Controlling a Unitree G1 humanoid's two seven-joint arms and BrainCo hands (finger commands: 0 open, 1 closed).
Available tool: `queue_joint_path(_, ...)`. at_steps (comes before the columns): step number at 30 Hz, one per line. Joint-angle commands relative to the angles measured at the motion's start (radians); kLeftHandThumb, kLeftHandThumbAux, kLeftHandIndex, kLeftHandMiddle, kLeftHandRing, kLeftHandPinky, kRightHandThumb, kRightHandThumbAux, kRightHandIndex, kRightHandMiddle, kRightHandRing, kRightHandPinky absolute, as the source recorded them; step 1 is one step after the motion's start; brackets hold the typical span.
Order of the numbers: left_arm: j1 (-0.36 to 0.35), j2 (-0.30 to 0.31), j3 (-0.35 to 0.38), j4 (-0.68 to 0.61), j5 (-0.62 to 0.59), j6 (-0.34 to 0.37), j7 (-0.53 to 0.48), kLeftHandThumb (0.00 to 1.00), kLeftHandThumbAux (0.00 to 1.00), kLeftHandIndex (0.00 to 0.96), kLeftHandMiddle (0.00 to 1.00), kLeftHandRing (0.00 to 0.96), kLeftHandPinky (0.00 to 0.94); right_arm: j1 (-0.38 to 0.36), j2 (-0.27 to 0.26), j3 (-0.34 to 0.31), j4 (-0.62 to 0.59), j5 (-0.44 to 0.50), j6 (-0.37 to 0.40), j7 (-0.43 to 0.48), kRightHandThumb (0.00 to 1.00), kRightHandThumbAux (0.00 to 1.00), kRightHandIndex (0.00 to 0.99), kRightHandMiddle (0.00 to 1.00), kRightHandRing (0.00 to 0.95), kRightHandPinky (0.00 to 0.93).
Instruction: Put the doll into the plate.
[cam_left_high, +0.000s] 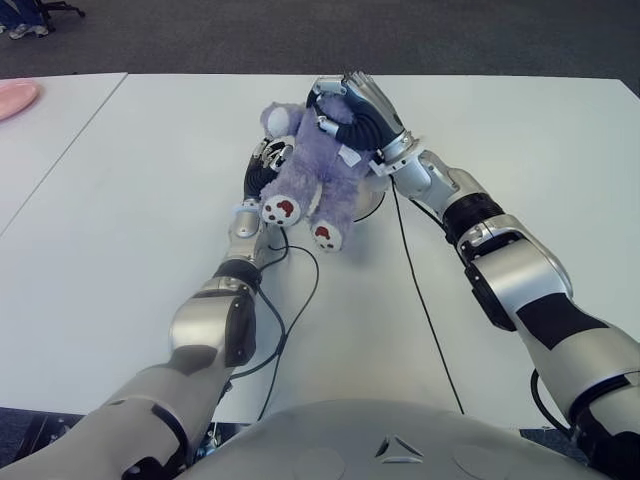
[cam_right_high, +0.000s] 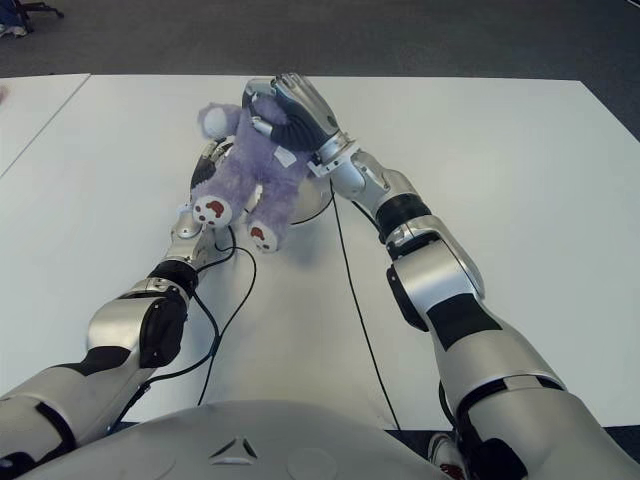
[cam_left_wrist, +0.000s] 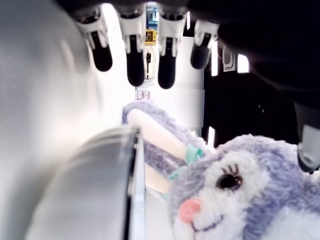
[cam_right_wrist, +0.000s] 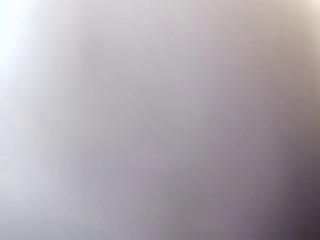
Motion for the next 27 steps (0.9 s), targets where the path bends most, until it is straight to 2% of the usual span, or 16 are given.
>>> queue_joint_path(1, 0.178, -0.071, 0.012, 0.129, -0.015, 0.121, -0.013, 0.000, 0.490, 0.127, 0.189, 0.158, 0.129, 0.016, 0.023, 0.004, 0.030, 0.023, -0.019, 0.033, 0.702, 0.726, 0.438, 0.851, 0.843, 0.826)
queue_joint_path(10, 0.181, -0.076, -0.006, 0.128, 0.000, 0.103, 0.003, 0.000, 0.477, 0.121, 0.179, 0.155, 0.123, 0.035, 0.044, 0.008, 0.072, 0.035, -0.006, 0.106, 0.702, 0.724, 0.438, 0.866, 0.854, 0.847)
queue_joint_path(12, 0.181, -0.077, -0.007, 0.128, 0.001, 0.104, 0.006, 0.000, 0.480, 0.121, 0.180, 0.157, 0.121, 0.039, 0.046, 0.006, 0.080, 0.050, -0.007, 0.156, 0.699, 0.726, 0.438, 0.849, 0.836, 0.820)
queue_joint_path(13, 0.180, -0.077, -0.006, 0.129, -0.001, 0.109, 0.009, 0.000, 0.480, 0.121, 0.180, 0.157, 0.121, 0.050, 0.045, 0.006, 0.091, 0.066, -0.012, 0.212, 0.698, 0.726, 0.438, 0.843, 0.830, 0.812)
queue_joint_path(15, 0.178, -0.078, -0.004, 0.129, -0.003, 0.116, 0.012, 0.000, 0.481, 0.123, 0.179, 0.158, 0.121, 0.064, 0.045, 0.004, 0.099, 0.088, -0.017, 0.279, 0.685, 0.729, 0.430, 0.741, 0.745, 0.710)
queue_joint_path(16, 0.177, -0.079, -0.003, 0.129, -0.004, 0.118, 0.013, 0.000, 0.481, 0.123, 0.179, 0.158, 0.121, 0.072, 0.043, 0.003, 0.102, 0.101, -0.019, 0.315, 0.683, 0.729, 0.428, 0.727, 0.733, 0.695)
queue_joint_path(17, 0.176, -0.080, 0.000, 0.129, -0.007, 0.119, 0.014, 0.000, 0.481, 0.124, 0.179, 0.159, 0.122, 0.081, 0.040, -0.001, 0.107, 0.123, -0.021, 0.372, 0.679, 0.731, 0.424, 0.629, 0.651, 0.634)
queue_joint_path(18, 0.175, -0.080, 0.002, 0.129, -0.009, 0.120, 0.015, 0.000, 0.482, 0.123, 0.177, 0.158, 0.124, 0.089, 0.038, -0.004, 0.109, 0.141, -0.021, 0.416, 0.441, 0.704, 0.359, 0.470, 0.504, 0.522)
queue_joint_path(19, 0.173, -0.081, 0.002, 0.129, -0.010, 0.122, 0.018, 0.000, 0.482, 0.122, 0.177, 0.158, 0.125, 0.096, 0.037, -0.009, 0.111, 0.166, -0.018, 0.473, 0.353, 0.696, 0.335, 0.413, 0.452, 0.481)
queue_joint_path(20, 0.172, -0.082, 0.003, 0.129, -0.010, 0.122, 0.020, 0.000, 0.481, 0.117, 0.174, 0.158, 0.125, 0.101, 0.037, -0.014, 0.110, 0.185, -0.014, 0.511, 0.225, 0.671, 0.279, 0.321, 0.363, 0.396)
queue_joint_path(21, 0.173, -0.083, 0.003, 0.129, -0.009, 0.119, 0.022, 0.000, 0.480, 0.114, 0.172, 0.158, 0.126, 0.103, 0.036, -0.018, 0.106, 0.203, -0.009, 0.544, 0.144, 0.655, 0.242, 0.263, 0.306, 0.341)
queue_joint_path(24, 0.175, -0.085, 0.004, 0.127, -0.011, 0.107, 0.021, 0.000, 0.474, 0.093, 0.163, 0.153, 0.129, 0.107, 0.032, -0.026, 0.092, 0.241, 0.003, 0.618, 0.047, 0.616, 0.165, 0.143, 0.185, 0.217)
queue_joint_path(27, 0.176, -0.088, 0.002, 0.123, -0.013, 0.102, 0.015, 0.000, 0.465, 0.069, 0.154, 0.148, 0.130, 0.111, 0.020, -0.029, 0.075, 0.263, 0.013, 0.673, 0.015, 0.596, 0.104, 0.067, 0.105, 0.134)
